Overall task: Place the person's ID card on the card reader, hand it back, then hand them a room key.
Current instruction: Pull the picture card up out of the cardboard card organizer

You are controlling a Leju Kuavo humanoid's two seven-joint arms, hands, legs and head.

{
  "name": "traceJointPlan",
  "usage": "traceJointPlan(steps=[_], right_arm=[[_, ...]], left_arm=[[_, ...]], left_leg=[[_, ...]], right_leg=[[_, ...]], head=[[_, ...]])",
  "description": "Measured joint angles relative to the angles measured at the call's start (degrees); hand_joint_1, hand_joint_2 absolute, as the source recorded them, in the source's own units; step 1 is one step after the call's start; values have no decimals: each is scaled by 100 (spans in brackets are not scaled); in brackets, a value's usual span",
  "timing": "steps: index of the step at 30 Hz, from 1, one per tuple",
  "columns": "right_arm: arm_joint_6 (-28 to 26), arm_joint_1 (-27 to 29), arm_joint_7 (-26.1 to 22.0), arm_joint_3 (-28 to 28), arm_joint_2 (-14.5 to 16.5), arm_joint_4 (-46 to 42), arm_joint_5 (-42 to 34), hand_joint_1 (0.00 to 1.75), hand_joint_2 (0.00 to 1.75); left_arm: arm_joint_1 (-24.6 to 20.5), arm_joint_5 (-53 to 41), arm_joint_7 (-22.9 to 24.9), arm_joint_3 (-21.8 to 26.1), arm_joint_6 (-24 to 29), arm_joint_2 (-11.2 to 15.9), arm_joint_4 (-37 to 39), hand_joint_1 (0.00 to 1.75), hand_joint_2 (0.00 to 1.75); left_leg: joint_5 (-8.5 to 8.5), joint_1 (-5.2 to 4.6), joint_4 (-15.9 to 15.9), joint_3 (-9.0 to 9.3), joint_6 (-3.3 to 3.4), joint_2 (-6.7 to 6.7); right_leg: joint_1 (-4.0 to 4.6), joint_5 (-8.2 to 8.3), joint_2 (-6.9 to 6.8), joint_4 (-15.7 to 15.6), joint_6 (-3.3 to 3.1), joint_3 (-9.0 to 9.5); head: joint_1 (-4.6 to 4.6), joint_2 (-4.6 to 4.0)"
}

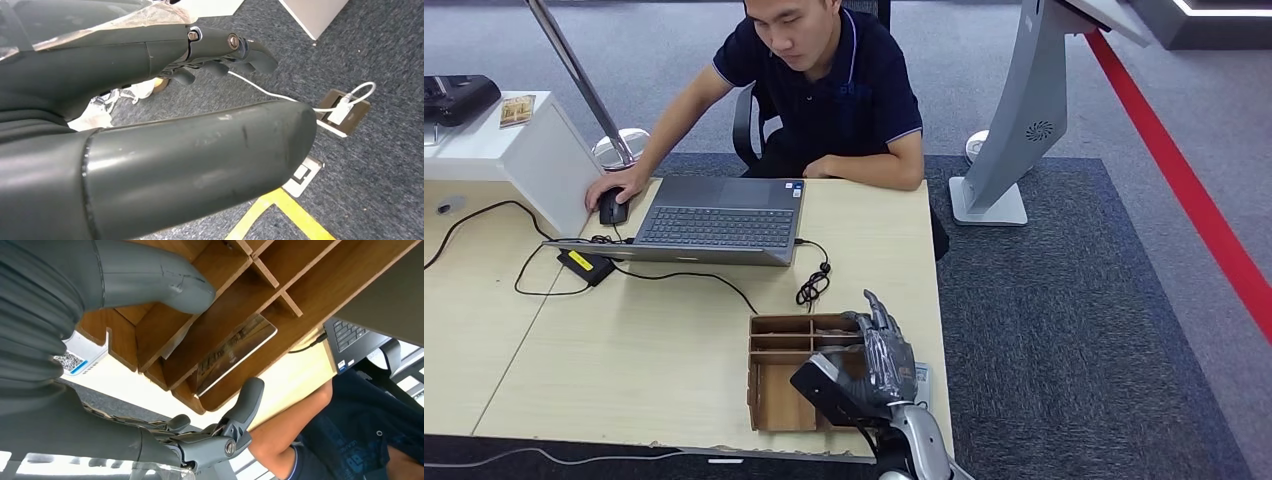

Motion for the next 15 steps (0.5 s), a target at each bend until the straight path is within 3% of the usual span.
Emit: traceJointPlan(steps=[2, 3, 6, 8, 15], right_arm=[[-8, -1, -4, 0, 16, 40, -21, 73, 175], [-14, -1, -5, 0, 21, 57, -34, 84, 175], [-25, -2, -8, 0, 38, 107, -61, 149, 175], [-42, -11, -11, -1, 50, 138, -75, 171, 175], [-104, -36, -39, -2, 71, 201, -137, 175, 175]], left_arm=[[-5, 0, 0, -1, -7, 0, -5, 0, 0], [-8, 0, 0, -1, -8, 0, -5, 0, 0], [-16, 0, 0, -4, -8, 0, -6, 0, 0], [-22, 0, 0, -13, -9, 0, -6, 0, 0], [-43, 8, 0, -89, -27, 0, -6, 0, 0]], left_leg=[[0, 0, 0, 0, 0, 0], [0, 0, 0, 0, 0, 0], [0, 0, 0, 0, 0, 0], [0, 0, 0, 1, 0, 0], [0, 0, 0, 1, 0, 0]], right_leg=[[0, 0, 0, 0, 0, 0], [0, 0, 0, 0, 0, 0], [0, 0, 0, 0, 0, 0], [0, 0, 0, 0, 0, 0], [0, 0, 0, 0, 0, 0]], head=[[1, -1], [1, -1], [0, 0], [1, 0], [0, -1]])
